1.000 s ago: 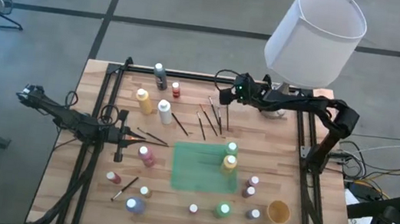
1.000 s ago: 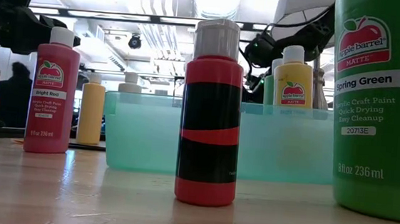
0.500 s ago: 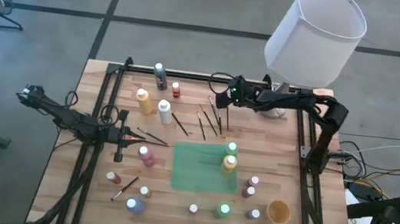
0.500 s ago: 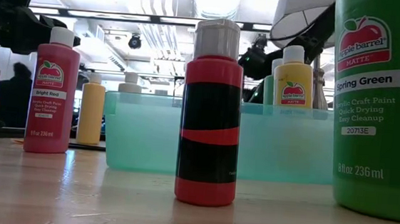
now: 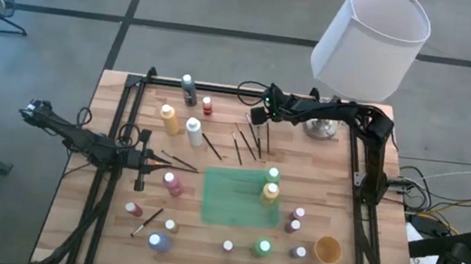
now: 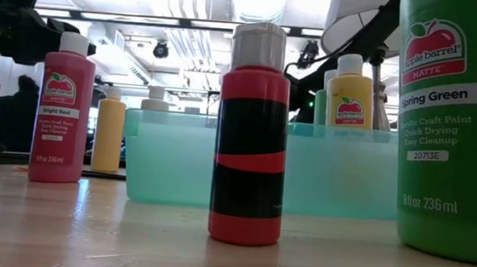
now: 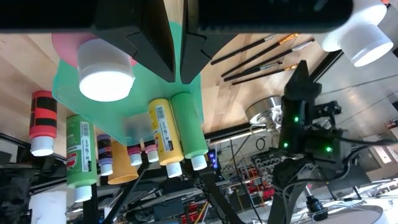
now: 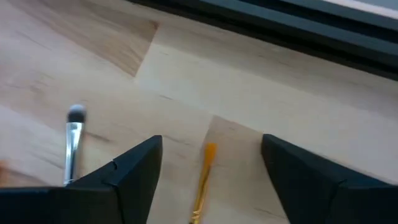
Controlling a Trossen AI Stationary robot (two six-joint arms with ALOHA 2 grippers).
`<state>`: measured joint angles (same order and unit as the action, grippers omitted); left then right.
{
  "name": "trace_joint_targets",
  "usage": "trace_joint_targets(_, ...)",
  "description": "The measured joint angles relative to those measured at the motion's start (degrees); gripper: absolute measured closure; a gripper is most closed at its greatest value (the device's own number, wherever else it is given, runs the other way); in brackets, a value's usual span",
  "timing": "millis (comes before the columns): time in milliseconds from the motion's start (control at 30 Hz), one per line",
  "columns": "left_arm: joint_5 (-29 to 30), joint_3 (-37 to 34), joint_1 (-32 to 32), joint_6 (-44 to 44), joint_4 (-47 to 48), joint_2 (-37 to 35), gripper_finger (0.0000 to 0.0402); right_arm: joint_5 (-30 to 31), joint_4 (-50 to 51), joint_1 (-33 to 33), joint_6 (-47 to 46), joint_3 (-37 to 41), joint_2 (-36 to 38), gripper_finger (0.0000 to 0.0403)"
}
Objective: Pick & Place Paint Supplies
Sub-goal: Put the gold paintbrush into the yellow cup
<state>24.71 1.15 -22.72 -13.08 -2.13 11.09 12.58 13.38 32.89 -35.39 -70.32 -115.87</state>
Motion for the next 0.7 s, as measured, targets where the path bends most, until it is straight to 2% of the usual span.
trace_joint_targets(400, 0.0, 0.0, 0.0, 0.0, 0.0, 0.0, 0.0371, 1.0, 2.7, 0.1, -0.2, -0.2, 0.0, 0.0198)
trace_joint_targets(700, 0.0, 0.0, 0.0, 0.0, 0.0, 0.0, 0.0371, 1.4, 2.6, -0.1, -0.2, -0.1, -0.1, 0.0260)
